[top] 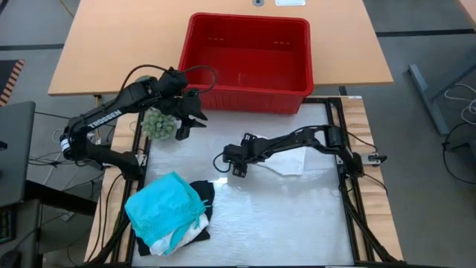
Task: Fold Laundry from Bin
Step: Fold the white shorts
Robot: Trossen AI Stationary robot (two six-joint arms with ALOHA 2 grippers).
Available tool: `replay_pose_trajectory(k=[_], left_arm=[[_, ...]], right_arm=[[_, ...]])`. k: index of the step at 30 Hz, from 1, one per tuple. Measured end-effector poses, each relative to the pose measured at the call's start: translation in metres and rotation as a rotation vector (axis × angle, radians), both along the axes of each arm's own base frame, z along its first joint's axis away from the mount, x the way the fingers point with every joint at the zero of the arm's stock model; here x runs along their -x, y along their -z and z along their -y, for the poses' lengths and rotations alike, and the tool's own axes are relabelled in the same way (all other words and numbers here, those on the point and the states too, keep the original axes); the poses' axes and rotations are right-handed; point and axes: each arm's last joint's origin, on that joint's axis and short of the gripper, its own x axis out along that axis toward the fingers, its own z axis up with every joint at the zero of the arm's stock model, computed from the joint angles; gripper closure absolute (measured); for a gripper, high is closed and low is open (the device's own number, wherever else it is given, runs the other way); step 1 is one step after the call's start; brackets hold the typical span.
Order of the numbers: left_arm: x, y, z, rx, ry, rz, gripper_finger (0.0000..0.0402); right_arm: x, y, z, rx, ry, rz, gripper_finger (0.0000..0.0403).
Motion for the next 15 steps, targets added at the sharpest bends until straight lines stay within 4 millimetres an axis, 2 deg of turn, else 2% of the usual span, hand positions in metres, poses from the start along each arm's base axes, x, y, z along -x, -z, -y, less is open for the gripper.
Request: replay_pose_trajectory(k=[3, 5, 11, 15], left_arm=[[0.001, 0.0, 0.0, 0.004, -0.003, -0.002, 0.029], [0.001, 0.0, 0.0, 0.011, -0.006, -0.005, 0.029], [0.001, 0.006, 0.001, 0.026, -0.007, -0.028, 0.029], [0.001, 0.017, 0.0, 0.047, -0.019, -0.063, 0.029]], right_arm=[[-0.002, 0.005, 0.002, -0.021, 0.098, -0.02, 0.0139], [-0.001, 0.007, 0.004, -0.045, 0.152, -0.031, 0.0184], [-0.005, 0.004, 0.005, -0.09, 0.217, -0.008, 0.0366], [-0.015, -0.008, -0.001, -0.076, 0.183, 0.024, 0.0369]])
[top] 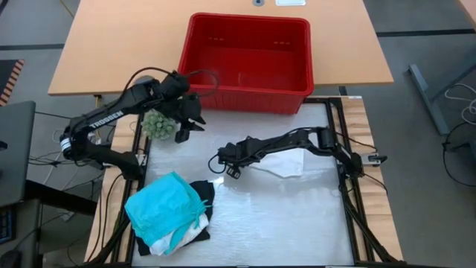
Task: Fold Laundry from Bin
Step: Fold the white shorts
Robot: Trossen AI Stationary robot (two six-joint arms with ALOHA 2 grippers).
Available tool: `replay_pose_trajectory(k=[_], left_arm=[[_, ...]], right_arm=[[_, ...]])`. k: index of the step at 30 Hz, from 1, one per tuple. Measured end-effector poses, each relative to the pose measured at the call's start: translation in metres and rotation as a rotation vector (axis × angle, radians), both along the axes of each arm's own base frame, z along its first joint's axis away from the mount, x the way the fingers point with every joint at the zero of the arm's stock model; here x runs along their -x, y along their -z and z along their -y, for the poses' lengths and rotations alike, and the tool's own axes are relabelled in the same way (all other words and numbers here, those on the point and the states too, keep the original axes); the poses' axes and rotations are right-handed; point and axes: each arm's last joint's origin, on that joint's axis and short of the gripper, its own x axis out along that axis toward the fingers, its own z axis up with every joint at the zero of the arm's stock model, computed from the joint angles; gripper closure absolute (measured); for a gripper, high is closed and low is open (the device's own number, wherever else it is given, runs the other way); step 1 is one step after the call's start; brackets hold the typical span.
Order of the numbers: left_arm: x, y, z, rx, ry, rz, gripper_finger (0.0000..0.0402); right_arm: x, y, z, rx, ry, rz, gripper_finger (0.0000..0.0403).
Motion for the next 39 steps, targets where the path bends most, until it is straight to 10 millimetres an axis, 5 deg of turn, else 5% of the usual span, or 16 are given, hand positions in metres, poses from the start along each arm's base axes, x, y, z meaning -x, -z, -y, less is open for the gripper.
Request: replay_pose_trajectory(k=[13, 25, 32, 39], left_arm=[[0.002, 0.031, 0.0, 0.068, -0.037, -0.098, 0.0304], [-0.002, 0.029, -0.001, 0.042, -0.029, -0.056, 0.0328], [-0.005, 0.026, -0.001, 0.059, 0.002, -0.002, 0.0328], [-0.021, 0.023, 0.0, 0.05, 0.266, 0.286, 0.0328]], right_arm=[[-0.029, -0.052, -0.03, -0.022, -0.021, 0.239, 0.0369], [-0.015, -0.052, -0.111, -0.006, 0.097, 0.295, 0.0369], [-0.001, -0.041, -0.141, -0.037, 0.219, 0.315, 0.0369], [0.014, -0.047, -0.171, -0.048, 0.213, 0.333, 0.0369]])
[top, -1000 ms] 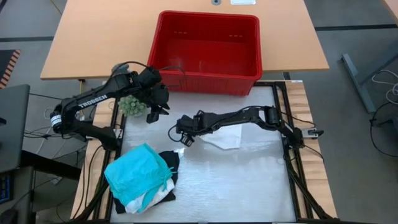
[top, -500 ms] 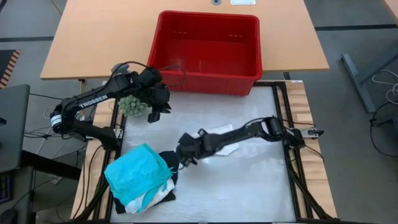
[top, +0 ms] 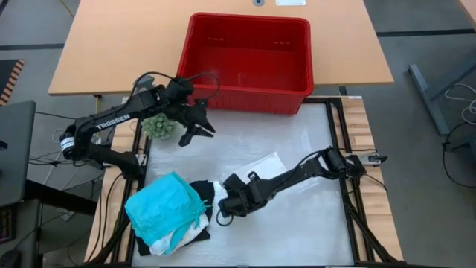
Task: Fold Laundry from Bin
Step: Fold the white shorts
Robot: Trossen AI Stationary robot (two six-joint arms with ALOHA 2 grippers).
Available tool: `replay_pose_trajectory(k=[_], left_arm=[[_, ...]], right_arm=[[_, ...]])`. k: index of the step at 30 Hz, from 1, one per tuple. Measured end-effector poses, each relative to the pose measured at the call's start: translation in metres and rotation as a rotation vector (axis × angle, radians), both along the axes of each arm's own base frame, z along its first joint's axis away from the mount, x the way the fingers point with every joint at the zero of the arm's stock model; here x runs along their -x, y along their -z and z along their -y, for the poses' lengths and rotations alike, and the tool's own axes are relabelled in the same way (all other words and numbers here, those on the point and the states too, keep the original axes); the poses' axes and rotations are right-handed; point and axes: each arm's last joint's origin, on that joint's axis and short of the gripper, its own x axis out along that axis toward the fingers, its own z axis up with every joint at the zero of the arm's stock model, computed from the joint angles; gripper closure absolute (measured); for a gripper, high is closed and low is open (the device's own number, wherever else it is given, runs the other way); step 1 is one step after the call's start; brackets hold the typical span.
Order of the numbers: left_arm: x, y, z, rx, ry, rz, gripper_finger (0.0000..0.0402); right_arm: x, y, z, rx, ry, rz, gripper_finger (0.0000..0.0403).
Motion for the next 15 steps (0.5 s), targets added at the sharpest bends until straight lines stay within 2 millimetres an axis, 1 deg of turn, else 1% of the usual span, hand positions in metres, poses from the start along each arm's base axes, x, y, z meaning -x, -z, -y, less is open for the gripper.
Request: replay_pose_trajectory(k=[3, 6, 11, 13, 15], left_arm=[[-0.008, 0.01, 0.002, -0.035, 0.05, 0.094, 0.0329], [-0.018, 0.034, 0.011, -0.083, 0.101, 0.166, 0.0329], [-0.039, 0.075, 0.041, -0.056, 0.234, 0.238, 0.0333], [-0.048, 0.092, 0.054, -0.049, 0.284, 0.211, 0.0342], [-0.059, 0.104, 0.068, -0.058, 0.338, 0.204, 0.0355]], right_arm=[[0.007, -0.002, -0.015, 0.041, -0.022, 0.013, 0.0369], [0.014, -0.002, -0.028, 0.045, -0.057, 0.016, 0.0369], [0.026, -0.001, -0.053, 0.043, -0.115, 0.017, 0.0369], [0.03, -0.001, -0.063, 0.039, -0.136, 0.024, 0.0369], [0.034, -0.001, -0.072, 0.033, -0.159, 0.033, 0.0369]])
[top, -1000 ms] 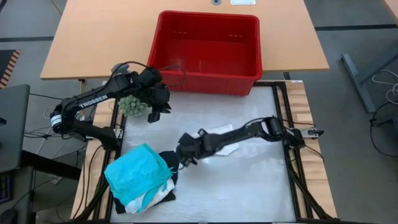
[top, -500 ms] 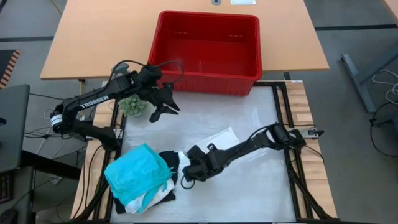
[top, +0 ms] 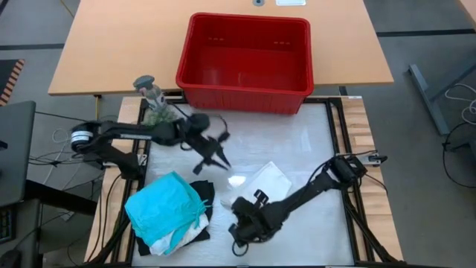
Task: Fold Laundry from Bin
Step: Fold the white shorts
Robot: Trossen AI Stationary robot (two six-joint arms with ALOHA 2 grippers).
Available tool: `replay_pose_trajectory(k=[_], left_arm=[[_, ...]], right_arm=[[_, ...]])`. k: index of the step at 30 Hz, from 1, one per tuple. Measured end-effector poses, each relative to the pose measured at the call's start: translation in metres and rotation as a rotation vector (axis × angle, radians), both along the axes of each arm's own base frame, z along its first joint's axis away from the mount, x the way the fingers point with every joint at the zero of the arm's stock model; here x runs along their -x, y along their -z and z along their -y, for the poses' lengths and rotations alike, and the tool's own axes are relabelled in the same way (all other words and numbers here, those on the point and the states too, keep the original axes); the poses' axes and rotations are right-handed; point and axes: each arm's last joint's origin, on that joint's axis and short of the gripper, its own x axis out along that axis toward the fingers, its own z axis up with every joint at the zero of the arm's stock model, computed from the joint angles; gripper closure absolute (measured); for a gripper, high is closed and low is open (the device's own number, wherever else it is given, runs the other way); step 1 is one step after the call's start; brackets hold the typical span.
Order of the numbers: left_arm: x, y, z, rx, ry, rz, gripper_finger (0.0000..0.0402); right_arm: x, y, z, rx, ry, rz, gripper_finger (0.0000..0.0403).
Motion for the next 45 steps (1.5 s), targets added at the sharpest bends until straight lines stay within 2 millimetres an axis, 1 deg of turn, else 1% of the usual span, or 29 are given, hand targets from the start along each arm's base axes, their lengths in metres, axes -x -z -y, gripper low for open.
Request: replay_pose_trajectory(k=[3, 5, 11, 14, 17, 22, 25, 31, 37, 39, 42, 45], left_arm=[[-0.015, 0.016, 0.021, -0.029, 0.049, 0.003, 0.0384], [-0.025, 0.027, 0.032, -0.066, 0.031, 0.008, 0.0397], [-0.052, 0.068, 0.055, -0.145, -0.075, 0.033, 0.04], [-0.06, 0.086, 0.063, -0.163, -0.055, 0.05, 0.0401], [-0.066, 0.1, 0.07, -0.176, -0.033, 0.01, 0.0401], [-0.074, 0.105, 0.08, -0.188, -0.003, 0.002, 0.0401], [-0.073, 0.108, 0.087, -0.216, 0.031, -0.012, 0.0401], [-0.068, 0.114, 0.094, -0.22, 0.095, -0.075, 0.0401], [-0.066, 0.113, 0.102, -0.276, 0.168, -0.022, 0.0401], [-0.067, 0.115, 0.103, -0.297, 0.167, -0.007, 0.0401], [-0.071, 0.125, 0.102, -0.306, 0.136, -0.004, 0.0401], [-0.079, 0.132, 0.102, -0.29, 0.107, 0.006, 0.0401]], right_arm=[[0.004, -0.001, -0.012, -0.012, -0.039, 0.024, 0.0369], [0.006, -0.001, -0.017, -0.019, -0.047, 0.027, 0.0369], [0.01, -0.001, -0.024, 0.012, -0.112, 0.01, 0.0369], [0.01, -0.002, -0.027, 0.011, -0.141, 0.017, 0.0369], [0.012, -0.002, -0.032, -0.008, -0.158, 0.01, 0.0369], [0.014, -0.003, -0.04, -0.012, -0.205, 0.032, 0.0369], [0.015, -0.004, -0.044, -0.02, -0.21, 0.043, 0.0369], [0.017, -0.004, -0.045, -0.044, -0.153, 0.061, 0.0369], [0.014, -0.004, -0.042, -0.051, -0.128, 0.078, 0.0369], [0.014, -0.004, -0.043, -0.063, -0.132, 0.077, 0.0369], [0.014, -0.004, -0.045, -0.097, -0.147, 0.067, 0.0369], [0.013, -0.004, -0.046, -0.117, -0.153, 0.072, 0.0369]])
